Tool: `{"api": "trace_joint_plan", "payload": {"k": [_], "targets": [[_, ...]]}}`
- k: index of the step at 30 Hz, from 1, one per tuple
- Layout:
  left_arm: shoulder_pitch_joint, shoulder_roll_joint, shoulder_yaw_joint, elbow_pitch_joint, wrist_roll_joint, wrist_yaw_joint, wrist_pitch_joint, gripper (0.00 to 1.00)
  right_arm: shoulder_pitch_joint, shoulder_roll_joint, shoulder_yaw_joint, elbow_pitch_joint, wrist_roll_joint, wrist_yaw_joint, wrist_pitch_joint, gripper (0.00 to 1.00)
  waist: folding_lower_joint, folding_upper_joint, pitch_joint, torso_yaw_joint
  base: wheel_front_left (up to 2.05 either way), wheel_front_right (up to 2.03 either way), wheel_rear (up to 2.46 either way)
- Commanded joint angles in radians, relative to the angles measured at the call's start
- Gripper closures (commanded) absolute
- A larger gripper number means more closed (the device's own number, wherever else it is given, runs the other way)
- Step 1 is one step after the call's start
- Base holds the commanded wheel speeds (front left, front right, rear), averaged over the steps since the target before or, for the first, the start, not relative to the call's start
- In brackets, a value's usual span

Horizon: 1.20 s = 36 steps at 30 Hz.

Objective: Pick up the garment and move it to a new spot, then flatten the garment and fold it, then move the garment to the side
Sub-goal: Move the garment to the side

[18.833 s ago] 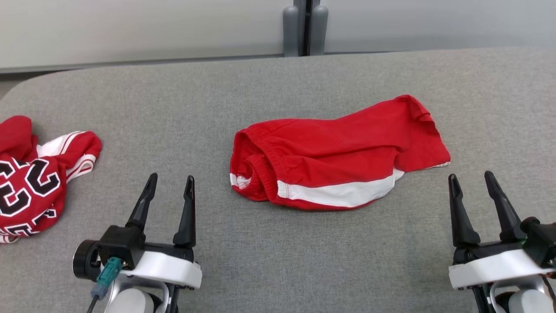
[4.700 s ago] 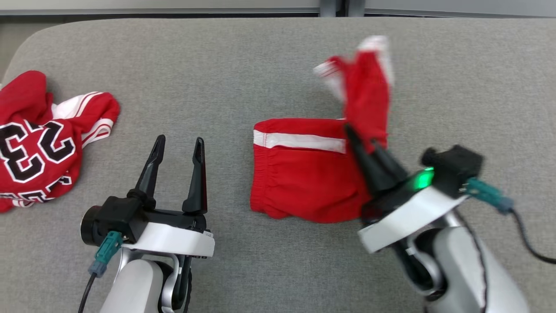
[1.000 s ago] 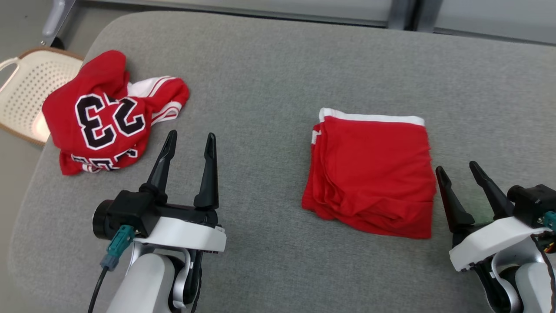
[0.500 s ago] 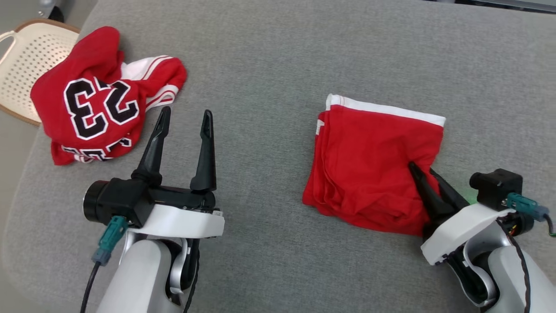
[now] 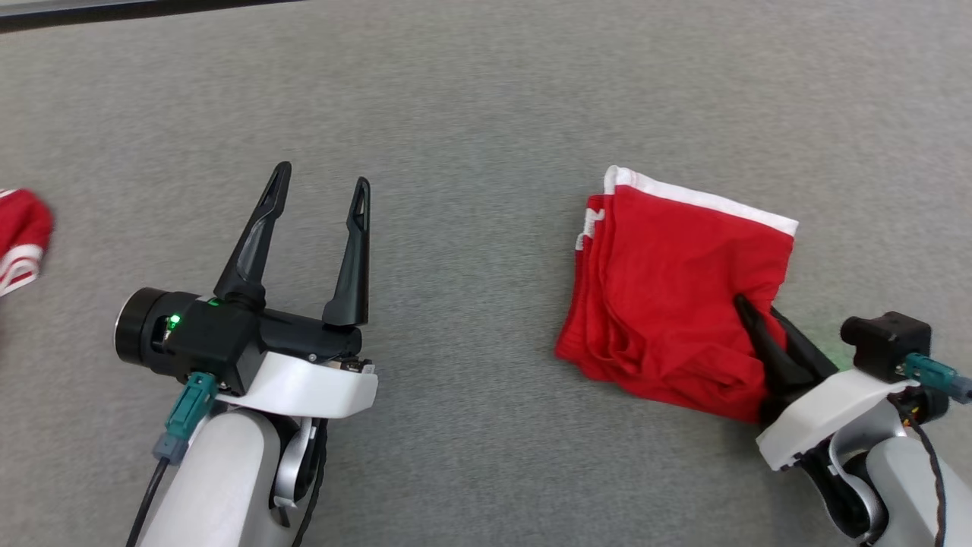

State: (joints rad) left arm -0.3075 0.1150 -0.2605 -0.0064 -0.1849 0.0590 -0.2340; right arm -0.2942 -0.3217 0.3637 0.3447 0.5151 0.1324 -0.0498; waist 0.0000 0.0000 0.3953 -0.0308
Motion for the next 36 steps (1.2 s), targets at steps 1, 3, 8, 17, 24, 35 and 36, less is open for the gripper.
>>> {"api": "trace_joint_plan", "payload": {"k": [1, 3, 8, 17, 24, 35, 36], "targets": [[-0.014, 0.013, -0.004, -0.017, 0.008, -0.005, 0.013, 0.0, -0.006, -0.027, -0.005, 0.034, 0.013, -0.003, -0.013, 1.0, 0.0, 0.0, 0.014, -0.148, 0.0, 0.0, 0.0], [-0.016, 0.021, -0.014, -0.038, 0.015, -0.01, 0.031, 0.0, -0.019, -0.049, -0.008, 0.057, 0.026, -0.003, -0.027, 1.0, 0.0, 0.0, 0.029, -0.183, 0.0, 0.0, 0.0], [-0.042, 0.036, -0.053, -0.08, 0.035, -0.031, 0.079, 0.0, -0.087, -0.136, -0.032, 0.115, 0.033, -0.003, -0.06, 1.0, 0.0, 0.0, 0.084, -0.22, 0.0, 0.0, 0.0], [-0.122, 0.05, -0.091, -0.151, 0.068, -0.051, 0.12, 0.0, -0.309, -0.343, -0.06, 0.252, -0.014, -0.003, -0.083, 1.0, 0.0, 0.0, 0.232, -0.161, 0.0, 0.0, 0.0], [-0.187, 0.049, -0.098, -0.184, 0.082, -0.052, 0.113, 0.0, -0.438, -0.495, -0.049, 0.374, -0.049, -0.003, -0.091, 1.0, 0.0, 0.0, 0.321, -0.091, 0.0, 0.0, 0.0], [-0.188, 0.052, -0.088, -0.153, 0.07, -0.039, 0.093, 0.0, -0.547, -0.424, -0.131, 0.545, -0.035, -0.003, -0.182, 0.0, 0.0, 0.0, 0.317, -0.104, 0.0, 0.0, 0.0], [-0.181, 0.051, -0.09, -0.144, 0.065, -0.041, 0.089, 0.0, -0.536, -0.398, -0.152, 0.551, -0.019, -0.003, -0.196, 0.0, 0.0, 0.0, 0.302, -0.109, 0.0, 0.0, 0.0]]}}
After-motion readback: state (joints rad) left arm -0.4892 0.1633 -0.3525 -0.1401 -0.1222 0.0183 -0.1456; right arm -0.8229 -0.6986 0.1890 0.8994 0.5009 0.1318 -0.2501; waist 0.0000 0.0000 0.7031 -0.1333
